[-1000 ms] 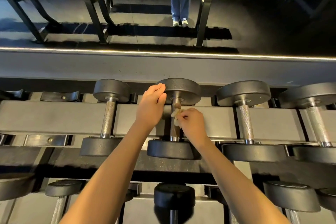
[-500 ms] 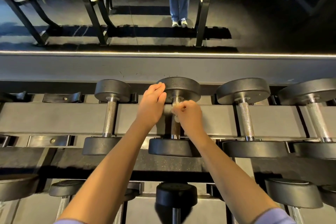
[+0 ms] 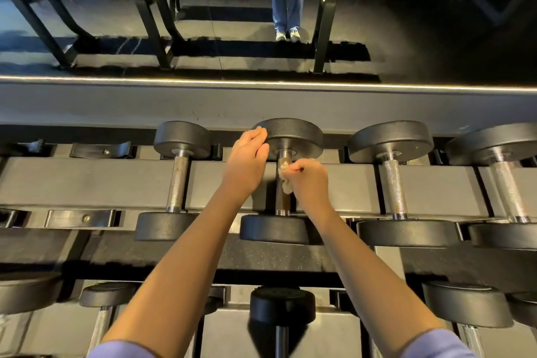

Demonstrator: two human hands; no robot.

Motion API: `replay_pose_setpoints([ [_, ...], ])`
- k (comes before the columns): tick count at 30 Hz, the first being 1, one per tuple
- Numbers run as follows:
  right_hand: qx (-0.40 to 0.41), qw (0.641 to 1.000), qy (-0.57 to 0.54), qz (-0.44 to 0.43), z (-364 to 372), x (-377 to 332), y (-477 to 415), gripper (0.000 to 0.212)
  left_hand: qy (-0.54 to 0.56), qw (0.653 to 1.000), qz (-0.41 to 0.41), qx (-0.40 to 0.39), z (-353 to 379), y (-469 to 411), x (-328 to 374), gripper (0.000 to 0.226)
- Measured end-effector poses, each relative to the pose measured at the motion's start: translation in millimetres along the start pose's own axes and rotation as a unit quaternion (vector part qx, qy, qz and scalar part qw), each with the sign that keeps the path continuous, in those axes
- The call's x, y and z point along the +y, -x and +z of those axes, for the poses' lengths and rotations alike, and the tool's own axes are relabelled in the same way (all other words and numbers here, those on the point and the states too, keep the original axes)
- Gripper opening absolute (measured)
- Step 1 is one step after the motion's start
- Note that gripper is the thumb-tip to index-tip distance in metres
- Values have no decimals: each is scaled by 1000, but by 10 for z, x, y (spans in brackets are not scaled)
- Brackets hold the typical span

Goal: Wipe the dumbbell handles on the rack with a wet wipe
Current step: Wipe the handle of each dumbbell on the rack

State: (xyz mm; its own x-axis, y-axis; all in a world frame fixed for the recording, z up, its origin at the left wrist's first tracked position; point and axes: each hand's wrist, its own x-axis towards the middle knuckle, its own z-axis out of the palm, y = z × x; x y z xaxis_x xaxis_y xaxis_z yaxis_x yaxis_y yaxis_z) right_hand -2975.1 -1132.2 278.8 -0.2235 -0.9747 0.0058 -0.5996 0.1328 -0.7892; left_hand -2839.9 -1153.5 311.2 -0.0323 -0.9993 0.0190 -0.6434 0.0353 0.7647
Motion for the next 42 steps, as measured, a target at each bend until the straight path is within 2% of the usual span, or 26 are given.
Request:
replay_pose_setpoints([
  [2, -3, 1000, 10, 4, 19, 3, 18, 12, 0, 1000, 2, 2, -2, 4, 0, 45],
  [4, -72, 997, 12, 36, -60, 0, 132, 15, 10, 1000, 4, 3, 1, 5, -6, 45],
  [6, -154, 986, 60, 34, -135, 13, 217, 15, 15, 1000, 6, 4, 8, 10, -19, 45],
  [8, -193, 979, 53, 37, -159, 8, 218, 12, 21, 1000, 10, 5, 20, 16, -32, 46],
  [10, -151, 987, 46, 15, -120, -32, 155, 11, 24, 1000, 14, 0, 28, 27, -37, 47],
  [13, -39, 998, 28, -27, -28, -129, 22, 9, 23, 1000, 12, -13, 11, 34, -45, 48],
  [15, -15, 999, 36, -28, 15, -145, -17, 13, 22, 999, 15, -21, -5, 50, -57, 49],
  [21, -161, 982, 96, -11, -97, -15, 199, 10, 25, 999, 13, -38, -30, 154, -111, 48],
  [26, -101, 989, -39, 101, -124, -155, 155, 19, 24, 1000, -15, -6, 63, 360, -223, 43],
  [29, -111, 987, -29, 110, -149, -162, 190, 25, 9, 1000, -20, -20, 133, 574, -353, 42],
  [32, -162, 976, 32, 140, -203, -103, 263, 15, -37, 999, 3, -24, 201, 739, -450, 37],
  [34, -119, 983, 20, 142, -246, -75, 306, 15, -42, 999, 8, -14, 204, 796, -456, 34],
  [38, 40, 992, -81, 91, -380, -142, 448, 4, -53, 998, 12, -10, 154, 916, -459, 36],
  [42, 102, 979, -172, 50, -514, -192, 806, 7, -16, 998, 16, 53, 206, 1233, -454, 33],
])
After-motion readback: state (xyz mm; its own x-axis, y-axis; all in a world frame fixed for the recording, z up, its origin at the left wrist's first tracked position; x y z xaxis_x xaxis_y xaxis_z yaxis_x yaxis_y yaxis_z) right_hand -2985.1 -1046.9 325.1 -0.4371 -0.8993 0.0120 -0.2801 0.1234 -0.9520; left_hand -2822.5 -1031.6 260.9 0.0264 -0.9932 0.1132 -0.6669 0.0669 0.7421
